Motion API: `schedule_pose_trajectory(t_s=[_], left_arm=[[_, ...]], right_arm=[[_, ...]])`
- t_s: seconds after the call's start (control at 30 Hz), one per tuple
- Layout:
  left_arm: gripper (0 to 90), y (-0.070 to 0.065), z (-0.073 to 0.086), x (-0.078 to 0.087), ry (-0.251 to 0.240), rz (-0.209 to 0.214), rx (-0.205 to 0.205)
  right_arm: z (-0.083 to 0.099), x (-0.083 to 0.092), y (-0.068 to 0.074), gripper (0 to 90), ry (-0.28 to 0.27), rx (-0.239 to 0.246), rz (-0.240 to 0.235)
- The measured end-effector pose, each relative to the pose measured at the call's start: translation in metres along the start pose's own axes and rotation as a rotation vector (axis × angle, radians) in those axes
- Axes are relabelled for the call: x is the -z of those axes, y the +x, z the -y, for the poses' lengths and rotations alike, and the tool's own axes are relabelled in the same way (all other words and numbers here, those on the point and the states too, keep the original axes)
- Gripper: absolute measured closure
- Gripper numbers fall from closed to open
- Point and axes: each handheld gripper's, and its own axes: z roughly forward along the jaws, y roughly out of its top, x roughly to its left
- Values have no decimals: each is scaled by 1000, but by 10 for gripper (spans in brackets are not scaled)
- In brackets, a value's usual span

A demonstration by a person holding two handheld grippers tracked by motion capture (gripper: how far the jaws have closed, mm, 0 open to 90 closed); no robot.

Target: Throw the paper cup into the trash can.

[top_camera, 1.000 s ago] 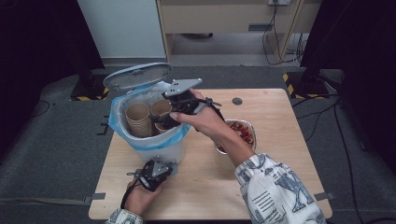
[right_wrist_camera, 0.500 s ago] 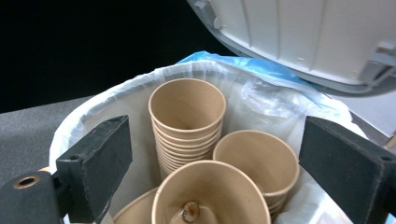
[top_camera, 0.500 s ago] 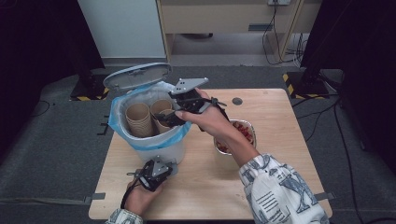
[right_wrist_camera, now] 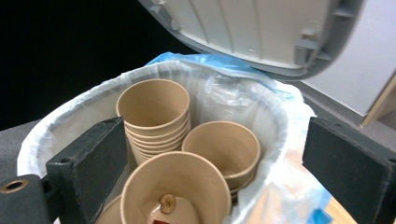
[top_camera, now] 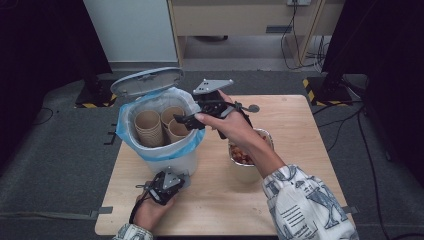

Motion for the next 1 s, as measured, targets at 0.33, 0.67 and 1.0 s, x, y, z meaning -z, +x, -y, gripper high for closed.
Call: schedule_pose_trajectory(t_s=[0.33, 0.67, 1.0], left_arm=[[898, 0, 0, 0, 0, 0, 1], [898, 0, 0, 0, 0, 0, 0], [898, 0, 0, 0, 0, 0, 0]], right_arm=[[4, 15, -13, 66, -13, -37, 43], [9, 30, -27, 65, -18, -48, 81], [12, 40, -36, 64, -27, -65, 106]])
